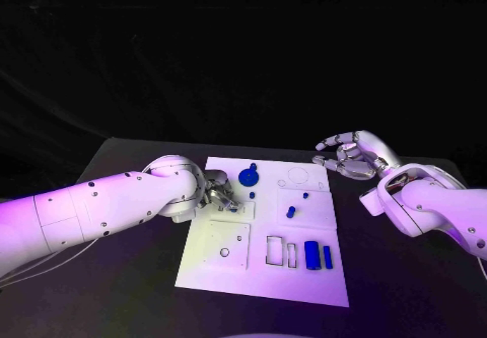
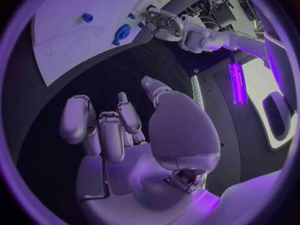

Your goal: Assemble the parts on the task board

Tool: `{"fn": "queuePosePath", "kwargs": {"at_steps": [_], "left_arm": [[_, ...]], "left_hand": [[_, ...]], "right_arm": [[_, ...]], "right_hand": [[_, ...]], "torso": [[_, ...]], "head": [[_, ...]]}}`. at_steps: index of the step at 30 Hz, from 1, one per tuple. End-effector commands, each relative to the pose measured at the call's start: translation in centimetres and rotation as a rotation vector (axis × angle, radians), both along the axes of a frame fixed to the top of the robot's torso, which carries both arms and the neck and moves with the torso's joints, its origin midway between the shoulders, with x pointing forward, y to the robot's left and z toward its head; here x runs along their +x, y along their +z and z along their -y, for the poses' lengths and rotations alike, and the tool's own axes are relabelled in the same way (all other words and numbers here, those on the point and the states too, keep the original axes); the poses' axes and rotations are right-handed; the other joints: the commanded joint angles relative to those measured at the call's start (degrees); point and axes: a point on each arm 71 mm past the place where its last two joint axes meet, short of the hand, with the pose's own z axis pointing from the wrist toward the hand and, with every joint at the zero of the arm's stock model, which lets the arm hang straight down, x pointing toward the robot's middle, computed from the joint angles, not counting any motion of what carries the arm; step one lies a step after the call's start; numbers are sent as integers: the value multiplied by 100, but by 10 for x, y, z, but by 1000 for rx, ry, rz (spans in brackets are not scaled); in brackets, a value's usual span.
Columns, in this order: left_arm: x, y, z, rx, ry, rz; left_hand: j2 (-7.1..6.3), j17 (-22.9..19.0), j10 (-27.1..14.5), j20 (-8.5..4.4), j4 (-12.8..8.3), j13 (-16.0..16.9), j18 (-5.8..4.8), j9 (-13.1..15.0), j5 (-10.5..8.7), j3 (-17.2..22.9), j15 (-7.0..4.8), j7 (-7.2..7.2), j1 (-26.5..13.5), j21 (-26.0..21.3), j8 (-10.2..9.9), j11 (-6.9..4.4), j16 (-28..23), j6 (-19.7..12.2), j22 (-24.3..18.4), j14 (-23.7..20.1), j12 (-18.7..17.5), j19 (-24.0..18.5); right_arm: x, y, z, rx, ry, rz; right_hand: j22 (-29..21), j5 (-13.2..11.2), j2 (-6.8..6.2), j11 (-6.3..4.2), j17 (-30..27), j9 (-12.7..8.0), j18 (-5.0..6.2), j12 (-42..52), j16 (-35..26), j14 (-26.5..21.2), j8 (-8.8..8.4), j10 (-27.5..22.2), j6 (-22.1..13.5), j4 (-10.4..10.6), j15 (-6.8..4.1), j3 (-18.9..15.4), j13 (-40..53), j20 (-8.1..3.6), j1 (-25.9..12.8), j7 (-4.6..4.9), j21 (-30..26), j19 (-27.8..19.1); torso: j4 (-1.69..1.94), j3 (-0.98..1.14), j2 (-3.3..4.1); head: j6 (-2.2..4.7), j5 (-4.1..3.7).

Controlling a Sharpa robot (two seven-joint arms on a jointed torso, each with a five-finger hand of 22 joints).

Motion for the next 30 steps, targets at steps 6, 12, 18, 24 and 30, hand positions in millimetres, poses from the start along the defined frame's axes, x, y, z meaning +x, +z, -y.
{"fn": "queuePosePath", "kwargs": {"at_steps": [6,12,18,24,30], "left_arm": [[-2,6,2,-42,8,-2],[0,14,0,-59,17,14],[1,22,-2,-79,27,23],[10,36,-10,-90,49,44],[30,56,-23,-104,103,82]], "left_hand": [[57,1324,40,-39,17,14,-102,2,-31,-269,-27,50,-237,-22,-46,18,19,16,-11,560,31,-2],[78,1327,38,-41,18,13,-102,2,-30,-388,-26,50,-319,-21,-57,19,20,21,-4,561,29,1],[78,1322,32,-42,17,2,-101,3,-35,-463,-26,50,-361,-25,-63,20,19,22,-11,559,22,0],[80,1319,-65,-47,-1,-161,-101,-1,-23,-518,-21,60,-319,-24,-95,27,17,-31,-3,558,-81,1],[76,1229,-487,20,-3,-753,-70,-106,9,-644,75,204,-35,-156,-362,149,-18,-329,-218,533,-487,-81]], "right_arm": [[0,0,0,0,6,5],[0,-1,1,-1,3,6],[1,-1,2,-2,0,5],[1,-1,2,-2,-1,4],[1,-2,3,-3,-2,2]], "right_hand": [[-1,-33,8,-39,322,9,77,-21,-21,326,28,4,10,42,-46,7,-5,-25,-43,2,-25,2],[-5,-32,10,-39,313,10,78,-30,-25,324,29,-5,8,53,-46,1,-17,-25,-52,2,-30,-1],[-6,-31,9,-38,314,10,78,-28,-25,324,28,-3,6,62,-46,-5,-15,-25,-59,2,-32,-1],[-6,-31,9,-38,314,10,78,-28,-25,324,28,-3,6,62,-46,-5,-15,-25,-59,2,-32,-1],[-12,-30,9,-39,315,10,79,-29,-25,324,28,-4,5,67,-46,-9,-16,-25,-63,2,-38,-4]], "torso": [[0,0,-4],[-1,6,-2],[4,3,-1],[5,4,-1],[2,5,-3]], "head": [[14,-8],[27,-9],[40,-19],[52,-30],[58,-23]]}}
